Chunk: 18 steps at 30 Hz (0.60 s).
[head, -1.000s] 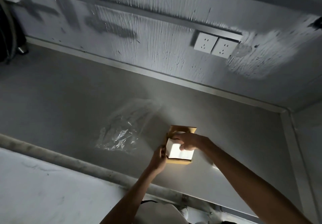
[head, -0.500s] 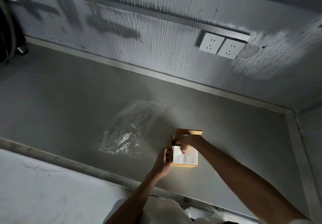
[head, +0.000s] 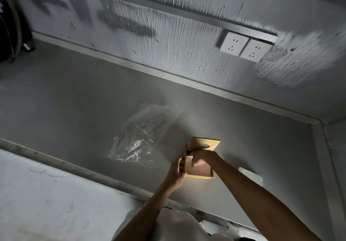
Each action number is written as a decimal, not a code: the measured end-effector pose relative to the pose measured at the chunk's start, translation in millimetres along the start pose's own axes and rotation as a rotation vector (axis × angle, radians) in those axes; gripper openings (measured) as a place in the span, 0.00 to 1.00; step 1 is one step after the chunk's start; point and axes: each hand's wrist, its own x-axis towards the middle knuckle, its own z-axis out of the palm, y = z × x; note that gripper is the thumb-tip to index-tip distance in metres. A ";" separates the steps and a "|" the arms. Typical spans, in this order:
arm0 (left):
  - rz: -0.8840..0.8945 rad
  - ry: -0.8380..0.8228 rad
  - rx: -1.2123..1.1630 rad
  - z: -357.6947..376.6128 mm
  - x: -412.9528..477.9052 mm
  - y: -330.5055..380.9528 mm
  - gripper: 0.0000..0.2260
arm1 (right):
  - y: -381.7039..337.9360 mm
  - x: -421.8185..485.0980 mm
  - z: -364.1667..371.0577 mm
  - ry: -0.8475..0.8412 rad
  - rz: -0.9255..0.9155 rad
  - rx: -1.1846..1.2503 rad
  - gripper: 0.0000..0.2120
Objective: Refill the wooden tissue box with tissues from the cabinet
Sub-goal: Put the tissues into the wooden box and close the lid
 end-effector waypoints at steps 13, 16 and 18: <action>0.003 0.000 0.027 -1.3 -9.7 8.9 0.27 | 10.5 3.9 26.4 0.194 -0.065 0.135 0.21; 0.005 0.026 0.056 -2.8 -14.2 12.8 0.26 | 14.0 3.3 29.2 0.172 -0.059 0.161 0.22; 0.041 0.047 0.113 -0.9 -16.6 16.0 0.27 | 13.3 2.8 30.2 0.163 -0.060 0.162 0.22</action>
